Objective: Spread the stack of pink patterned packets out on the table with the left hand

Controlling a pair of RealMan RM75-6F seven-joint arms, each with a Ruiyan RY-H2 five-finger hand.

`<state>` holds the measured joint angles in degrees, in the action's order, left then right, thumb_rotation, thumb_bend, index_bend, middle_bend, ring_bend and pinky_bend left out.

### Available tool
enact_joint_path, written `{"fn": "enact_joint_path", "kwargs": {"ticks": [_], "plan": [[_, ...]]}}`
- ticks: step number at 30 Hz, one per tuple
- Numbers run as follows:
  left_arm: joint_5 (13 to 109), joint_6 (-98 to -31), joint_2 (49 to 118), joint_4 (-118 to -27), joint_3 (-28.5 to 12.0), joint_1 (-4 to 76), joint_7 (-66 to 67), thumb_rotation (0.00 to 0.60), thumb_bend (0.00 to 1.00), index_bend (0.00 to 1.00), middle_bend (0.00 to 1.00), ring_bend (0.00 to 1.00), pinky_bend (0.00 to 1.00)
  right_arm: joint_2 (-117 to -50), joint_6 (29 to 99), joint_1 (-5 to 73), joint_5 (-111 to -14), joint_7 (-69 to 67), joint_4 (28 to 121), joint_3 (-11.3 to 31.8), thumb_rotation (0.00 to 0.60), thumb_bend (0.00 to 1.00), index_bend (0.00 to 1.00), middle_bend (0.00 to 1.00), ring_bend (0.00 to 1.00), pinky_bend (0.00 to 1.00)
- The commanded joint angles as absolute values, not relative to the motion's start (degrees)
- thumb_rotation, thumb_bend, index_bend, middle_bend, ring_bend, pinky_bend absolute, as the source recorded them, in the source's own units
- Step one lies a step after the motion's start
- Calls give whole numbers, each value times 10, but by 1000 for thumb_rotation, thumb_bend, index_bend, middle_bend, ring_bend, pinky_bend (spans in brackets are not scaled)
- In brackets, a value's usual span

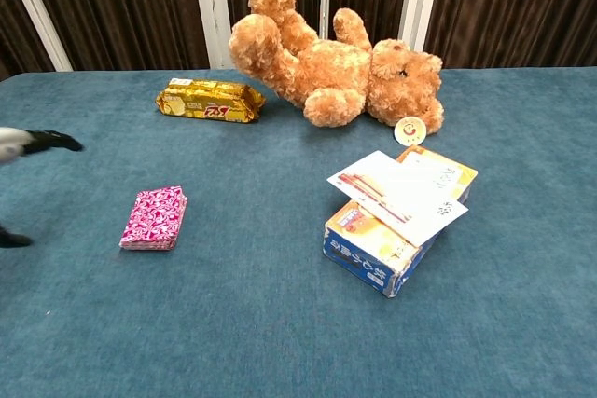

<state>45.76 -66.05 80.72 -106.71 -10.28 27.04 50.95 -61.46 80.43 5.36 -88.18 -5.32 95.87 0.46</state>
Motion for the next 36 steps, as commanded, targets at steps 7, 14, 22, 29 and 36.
{"fn": "enact_joint_path", "kwargs": {"ticks": [7,14,22,29,36], "plan": [[301,-704,902,-1048,-146,371,605,600,276,90,0,0,0,-613,803,55,-883,-60,958,4,600,362,0,0,0,49],[261,-710,931,-1022,-146,404,621,600,276,95,0,0,0,-612,801,55,-882,-64,959,4,600,363,0,0,0,49],[224,-714,954,-994,-146,432,626,600,277,115,0,0,0,-611,800,56,-881,-68,961,4,600,363,0,0,0,49],[208,-717,964,-978,-141,447,622,600,277,145,0,0,0,-610,800,56,-881,-70,962,3,600,363,0,0,0,49],[197,-716,970,-964,-135,456,617,600,427,320,0,0,0,-610,800,56,-881,-69,962,4,600,362,0,0,0,49]]}}
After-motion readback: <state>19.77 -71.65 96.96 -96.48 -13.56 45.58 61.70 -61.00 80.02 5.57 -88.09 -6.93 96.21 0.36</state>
